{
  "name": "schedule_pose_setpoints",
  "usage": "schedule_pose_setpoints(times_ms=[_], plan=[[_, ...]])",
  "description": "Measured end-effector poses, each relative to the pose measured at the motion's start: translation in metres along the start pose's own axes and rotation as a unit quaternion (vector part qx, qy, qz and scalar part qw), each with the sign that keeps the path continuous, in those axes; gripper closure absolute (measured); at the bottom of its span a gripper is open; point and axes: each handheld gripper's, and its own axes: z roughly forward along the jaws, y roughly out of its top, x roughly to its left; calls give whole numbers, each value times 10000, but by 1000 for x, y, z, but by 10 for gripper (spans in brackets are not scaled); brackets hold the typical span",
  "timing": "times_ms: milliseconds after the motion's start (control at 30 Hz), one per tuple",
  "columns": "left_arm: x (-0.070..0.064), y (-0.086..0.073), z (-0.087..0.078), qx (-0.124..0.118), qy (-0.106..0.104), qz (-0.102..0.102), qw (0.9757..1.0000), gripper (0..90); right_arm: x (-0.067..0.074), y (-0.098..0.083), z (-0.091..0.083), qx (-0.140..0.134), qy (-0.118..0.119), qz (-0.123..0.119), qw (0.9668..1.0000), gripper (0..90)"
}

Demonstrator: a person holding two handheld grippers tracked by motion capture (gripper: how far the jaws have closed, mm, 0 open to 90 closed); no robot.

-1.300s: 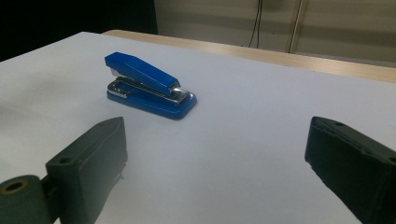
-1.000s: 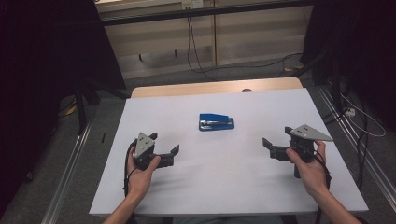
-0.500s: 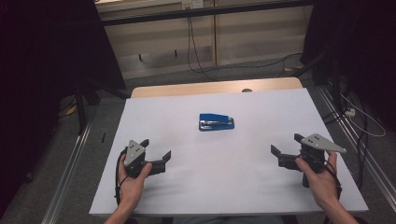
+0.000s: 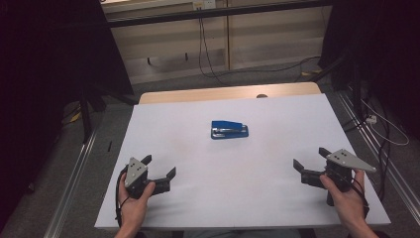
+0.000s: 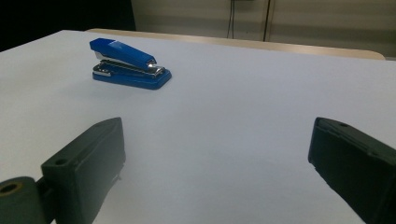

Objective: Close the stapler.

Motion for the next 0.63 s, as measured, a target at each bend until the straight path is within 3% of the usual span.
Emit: schedule_pose_setpoints(times_ms=[133, 267, 367, 433, 633], plan=[[-2, -2, 2, 38, 31, 14, 10000, 40, 0, -6, -2, -5, -67, -65, 10000, 38], [1, 0, -1, -116, 103, -20, 9999, 39, -1, -8, -2, -57, -75, -63, 9999, 38], [2, -3, 2, 15, 60, -37, 10000, 39, -1, -9, -1, -50, -58, -11, 10000, 35], [3, -2, 2, -2, 141, -70, 9999, 39, 0, -8, -1, -96, -38, 9, 9999, 36], [3, -2, 4, 39, 227, -74, 9997, 38, 6, -7, 2, -93, 5, -150, 9998, 53]])
